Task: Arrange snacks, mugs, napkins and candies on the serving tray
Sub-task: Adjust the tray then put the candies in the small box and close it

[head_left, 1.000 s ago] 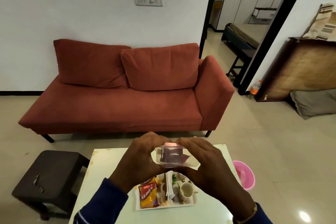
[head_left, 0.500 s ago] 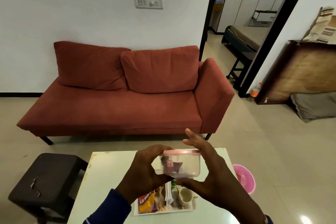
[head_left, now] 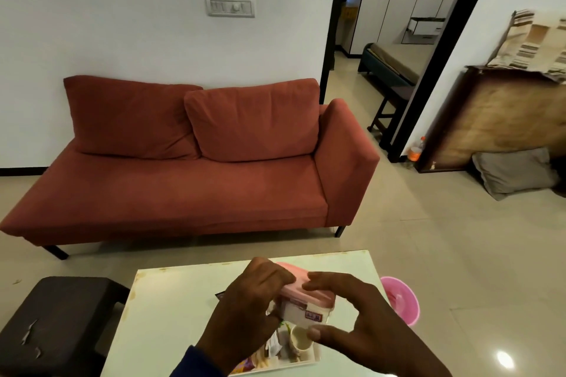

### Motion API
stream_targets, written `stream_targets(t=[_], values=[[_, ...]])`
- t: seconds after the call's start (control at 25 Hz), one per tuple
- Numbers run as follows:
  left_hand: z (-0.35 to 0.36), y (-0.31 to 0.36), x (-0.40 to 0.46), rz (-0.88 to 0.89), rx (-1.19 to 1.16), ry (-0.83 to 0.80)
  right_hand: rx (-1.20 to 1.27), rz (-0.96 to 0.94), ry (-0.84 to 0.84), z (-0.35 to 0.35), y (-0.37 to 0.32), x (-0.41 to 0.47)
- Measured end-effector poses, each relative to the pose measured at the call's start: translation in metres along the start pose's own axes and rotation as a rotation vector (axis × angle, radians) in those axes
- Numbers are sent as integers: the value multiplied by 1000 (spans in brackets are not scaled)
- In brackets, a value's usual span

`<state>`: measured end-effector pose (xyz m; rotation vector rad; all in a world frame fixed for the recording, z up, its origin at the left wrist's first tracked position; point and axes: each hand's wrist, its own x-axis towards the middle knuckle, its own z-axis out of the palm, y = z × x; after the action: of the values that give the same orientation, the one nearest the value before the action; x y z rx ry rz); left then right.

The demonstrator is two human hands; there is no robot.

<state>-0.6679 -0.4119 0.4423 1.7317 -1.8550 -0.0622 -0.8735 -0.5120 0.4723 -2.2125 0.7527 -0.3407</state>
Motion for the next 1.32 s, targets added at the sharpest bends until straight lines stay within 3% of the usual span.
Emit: stream_targets(t=[0.16,0.28,0.4,0.48,0.72,0.88,1.0,1.32], values=[[20,14,14,197,136,-45,84,158,-20,5,27,7],[43,16,25,229,162,-71,97,243,-116,0,52,21],[69,12,33,80,127,-133,146,313,-117,0,93,34],[89,8,39,-56,115,-180,112,393,-22,12,138,42],[161,-24,-9,-216,-51,-350,0,806,254,110,313,54],[198,-33,-69,-407,-21,-513,-87,913,164,197,397,52],[231,-50,-94,-315,122,-587,-193,923,72,240,436,56],[260,-66,-100,-332,44,-568,-317,919,-6,281,480,54]])
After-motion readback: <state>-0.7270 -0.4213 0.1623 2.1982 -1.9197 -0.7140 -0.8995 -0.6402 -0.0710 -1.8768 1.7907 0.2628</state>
